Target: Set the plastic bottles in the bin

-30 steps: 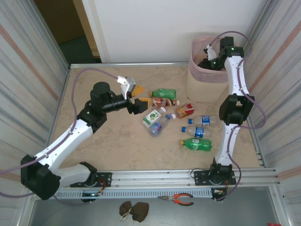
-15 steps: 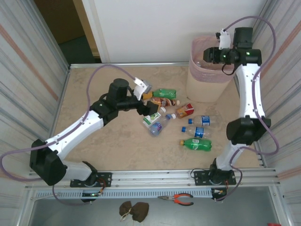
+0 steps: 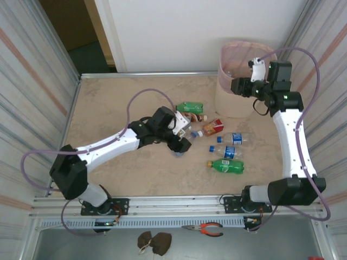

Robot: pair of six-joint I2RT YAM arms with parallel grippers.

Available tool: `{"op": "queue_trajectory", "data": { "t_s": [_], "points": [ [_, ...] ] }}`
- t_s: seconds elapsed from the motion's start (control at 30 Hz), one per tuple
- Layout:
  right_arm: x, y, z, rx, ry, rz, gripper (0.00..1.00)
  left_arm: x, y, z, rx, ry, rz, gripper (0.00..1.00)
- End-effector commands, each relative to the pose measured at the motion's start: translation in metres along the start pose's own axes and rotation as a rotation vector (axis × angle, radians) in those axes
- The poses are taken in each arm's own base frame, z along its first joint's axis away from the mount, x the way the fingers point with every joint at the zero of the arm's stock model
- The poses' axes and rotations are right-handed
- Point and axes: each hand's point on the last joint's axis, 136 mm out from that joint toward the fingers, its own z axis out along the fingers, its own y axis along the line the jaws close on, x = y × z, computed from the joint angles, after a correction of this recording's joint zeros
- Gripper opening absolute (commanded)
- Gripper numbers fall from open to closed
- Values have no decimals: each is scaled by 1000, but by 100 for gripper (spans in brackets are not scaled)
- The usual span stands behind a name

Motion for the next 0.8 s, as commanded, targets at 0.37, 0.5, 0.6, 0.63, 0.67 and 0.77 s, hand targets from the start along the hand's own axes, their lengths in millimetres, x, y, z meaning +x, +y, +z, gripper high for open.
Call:
{"op": "queue_trajectory", "data": {
  "t_s": [0.37,0.5,0.6,0.63,0.67,0.77],
  "points": [
    [44,18,-24,-19,6,28,48,60,29,43,-223,284,-63,78],
    [49,18,-25,-19,10,25,48,67,28,51,-215,309,-67,77],
    [50,19,-26,-22,11,24,48,70,28,57,-217,325,-68,77],
    [51,19,-25,-23,11,24,48,73,29,59,-223,335,-73,76],
    [51,20,-25,-26,13,25,48,74,31,60,-229,342,-79,76],
    [53,21,-26,-30,13,24,48,76,31,65,-233,353,-92,74]
  ]
}}
